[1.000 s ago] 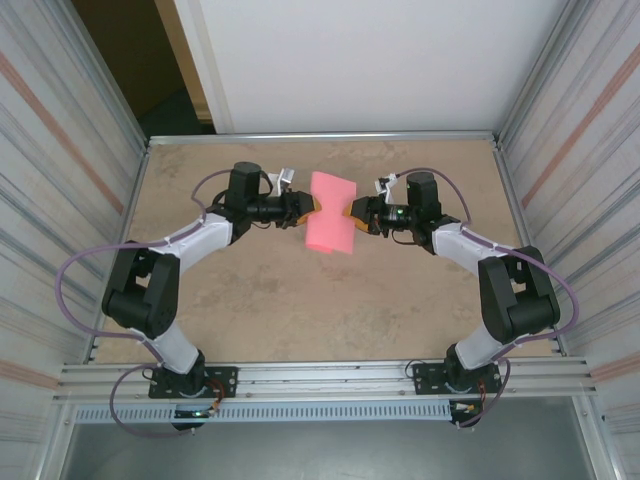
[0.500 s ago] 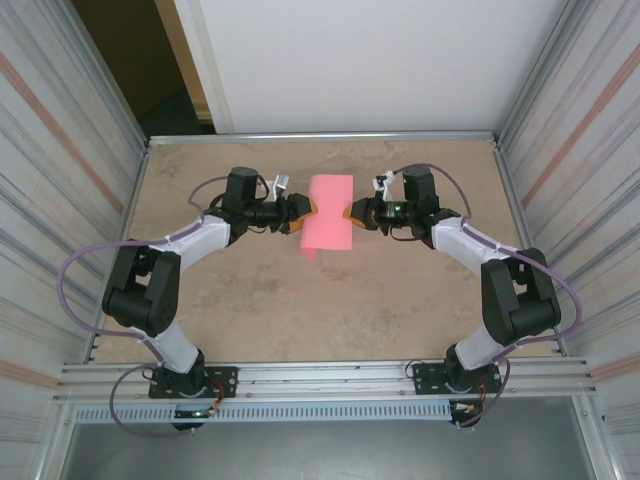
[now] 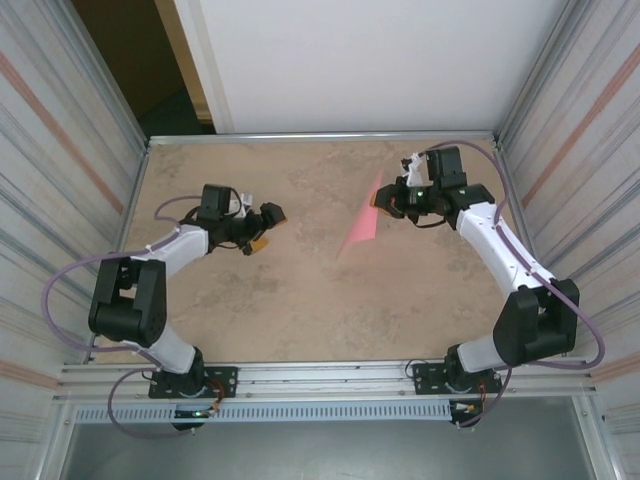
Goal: Fold a paper plane with a square sheet of paper (pick it up from the middle)
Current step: First fold in half a square sheet of paper at the center of the table.
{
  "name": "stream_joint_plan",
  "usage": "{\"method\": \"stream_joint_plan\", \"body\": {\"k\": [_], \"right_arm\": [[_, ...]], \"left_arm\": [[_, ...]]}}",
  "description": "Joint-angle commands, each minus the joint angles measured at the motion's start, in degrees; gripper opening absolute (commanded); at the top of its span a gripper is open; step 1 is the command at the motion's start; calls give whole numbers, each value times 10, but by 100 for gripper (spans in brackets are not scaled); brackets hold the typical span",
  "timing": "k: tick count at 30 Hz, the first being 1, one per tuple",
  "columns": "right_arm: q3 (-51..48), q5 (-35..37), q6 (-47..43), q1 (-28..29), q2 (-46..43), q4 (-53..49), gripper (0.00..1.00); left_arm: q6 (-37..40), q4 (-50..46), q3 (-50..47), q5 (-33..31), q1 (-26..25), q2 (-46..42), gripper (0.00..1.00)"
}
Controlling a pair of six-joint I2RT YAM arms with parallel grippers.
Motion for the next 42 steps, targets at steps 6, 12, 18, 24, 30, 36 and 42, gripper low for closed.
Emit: {"method": "stream_joint_plan", "body": {"k": [6, 12, 18, 24, 30, 36, 42], "right_arm": [[68, 88, -20, 94, 98, -88, 0], [61, 63, 56, 166, 207, 56, 0], [17, 66, 104, 183, 252, 149, 0], [-64, 62, 118, 167, 231, 201, 0], [-117, 75, 131, 162, 214, 224, 0], [-152, 94, 151, 160, 189, 234, 0], [-182, 125, 186, 162, 172, 239, 0]], "left_arm": [[8, 24, -21, 3, 0, -16, 98], [-7, 46, -45, 10, -6, -16, 97], [-2, 44, -50, 9, -27, -10, 93], [7, 44, -43, 4, -66, 11, 88], [28, 22, -18, -15, -110, 37, 83], [70, -32, 23, -50, -156, 57, 77], [100, -86, 75, -92, -199, 92, 70]]}}
